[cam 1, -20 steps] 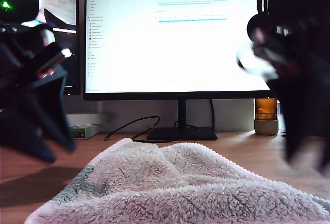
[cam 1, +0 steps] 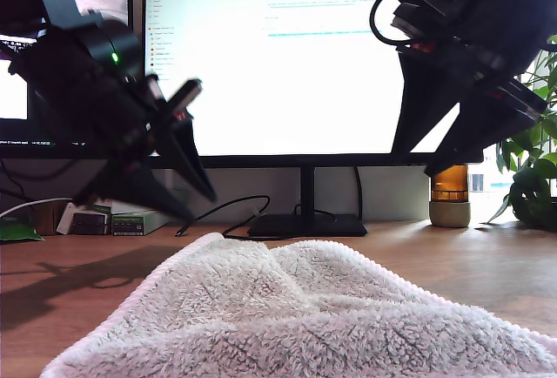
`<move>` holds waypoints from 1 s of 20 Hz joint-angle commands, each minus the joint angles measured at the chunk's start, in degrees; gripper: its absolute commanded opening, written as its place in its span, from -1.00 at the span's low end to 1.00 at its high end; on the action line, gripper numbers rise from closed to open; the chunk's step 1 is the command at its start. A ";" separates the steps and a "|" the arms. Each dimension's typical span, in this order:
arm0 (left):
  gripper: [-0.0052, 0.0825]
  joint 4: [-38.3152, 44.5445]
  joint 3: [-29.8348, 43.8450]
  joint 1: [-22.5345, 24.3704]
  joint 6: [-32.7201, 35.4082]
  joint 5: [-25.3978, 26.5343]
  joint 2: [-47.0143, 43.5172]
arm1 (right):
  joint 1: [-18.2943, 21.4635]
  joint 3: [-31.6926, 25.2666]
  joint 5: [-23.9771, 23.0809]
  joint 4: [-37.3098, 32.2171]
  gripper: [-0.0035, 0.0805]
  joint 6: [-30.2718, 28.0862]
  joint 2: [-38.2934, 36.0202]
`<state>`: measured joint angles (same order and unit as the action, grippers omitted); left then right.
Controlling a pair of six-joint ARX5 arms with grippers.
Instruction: Fold the tea towel to a neat square and place it to the right
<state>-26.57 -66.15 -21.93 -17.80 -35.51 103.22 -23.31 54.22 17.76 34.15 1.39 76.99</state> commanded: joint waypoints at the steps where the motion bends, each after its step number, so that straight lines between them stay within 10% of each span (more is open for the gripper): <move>1: -0.24 1.14 0.28 -0.79 0.04 0.00 0.50 | 0.20 0.55 0.11 -0.77 -0.04 -0.72 0.02; 20: -0.32 4.74 0.11 -2.47 -0.79 4.72 3.30 | 0.20 0.55 0.31 -2.69 -0.04 -1.86 0.11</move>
<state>-22.20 -66.15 -24.01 -18.24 -30.57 105.49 -23.22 54.22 17.82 31.92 -0.10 76.99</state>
